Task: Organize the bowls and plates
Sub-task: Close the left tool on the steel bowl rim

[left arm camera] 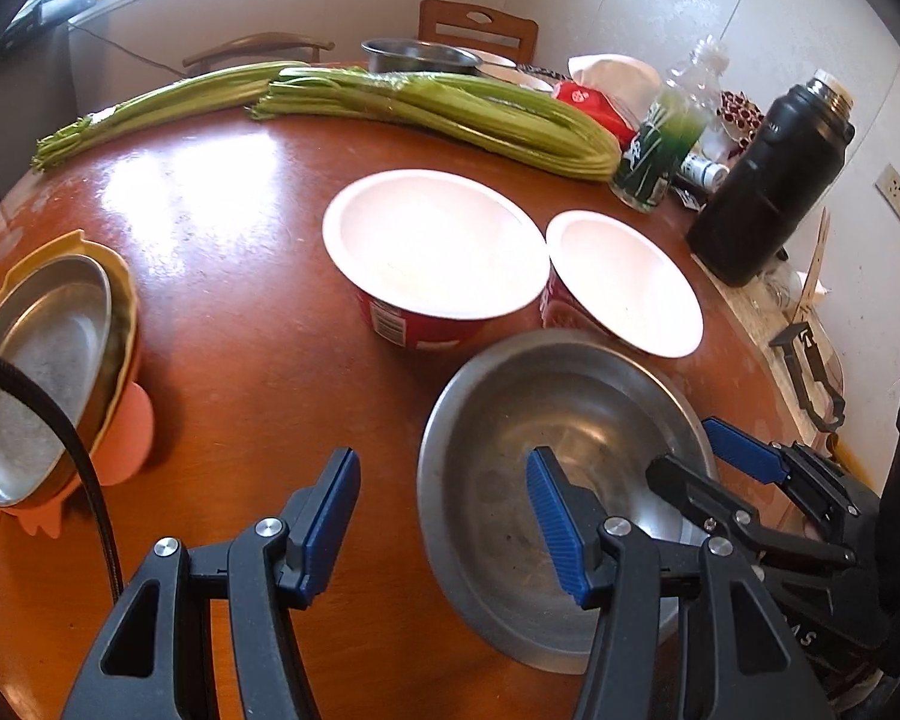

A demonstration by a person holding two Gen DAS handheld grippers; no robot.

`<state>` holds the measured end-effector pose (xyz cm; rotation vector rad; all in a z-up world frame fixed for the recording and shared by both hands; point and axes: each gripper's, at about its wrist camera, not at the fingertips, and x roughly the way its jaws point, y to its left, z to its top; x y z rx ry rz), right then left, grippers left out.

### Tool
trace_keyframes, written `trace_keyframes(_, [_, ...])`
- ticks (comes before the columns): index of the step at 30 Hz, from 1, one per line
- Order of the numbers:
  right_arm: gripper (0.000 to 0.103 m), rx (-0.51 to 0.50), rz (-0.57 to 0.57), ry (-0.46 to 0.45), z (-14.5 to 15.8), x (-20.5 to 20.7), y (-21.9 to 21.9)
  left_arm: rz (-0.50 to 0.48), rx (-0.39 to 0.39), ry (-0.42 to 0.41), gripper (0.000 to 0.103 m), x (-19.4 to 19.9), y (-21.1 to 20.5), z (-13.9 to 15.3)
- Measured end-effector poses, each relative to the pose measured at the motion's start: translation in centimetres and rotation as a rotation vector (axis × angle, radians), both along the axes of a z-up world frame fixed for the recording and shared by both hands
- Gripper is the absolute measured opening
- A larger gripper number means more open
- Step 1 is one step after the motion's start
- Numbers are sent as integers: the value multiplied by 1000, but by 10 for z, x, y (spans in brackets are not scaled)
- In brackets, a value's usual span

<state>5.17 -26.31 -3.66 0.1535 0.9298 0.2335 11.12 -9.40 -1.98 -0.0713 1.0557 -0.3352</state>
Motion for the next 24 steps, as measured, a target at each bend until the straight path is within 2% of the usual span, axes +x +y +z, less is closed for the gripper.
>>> trace_keyframes(8, [59, -8, 23, 17, -7, 0, 4, -13, -9, 18, 57, 7, -7, -10])
trace_keyframes(13, [53, 6, 48, 23, -10, 1, 10, -30, -20, 40, 57, 10, -10, -18])
trace_keyframes(19, [52, -15, 77, 6, -6, 0, 21, -59, -52, 57, 54, 9, -12, -22])
trace_keyframes(24, [52, -34, 98, -7, -2, -1, 31, -33, -64, 58, 54, 10, -4, -21])
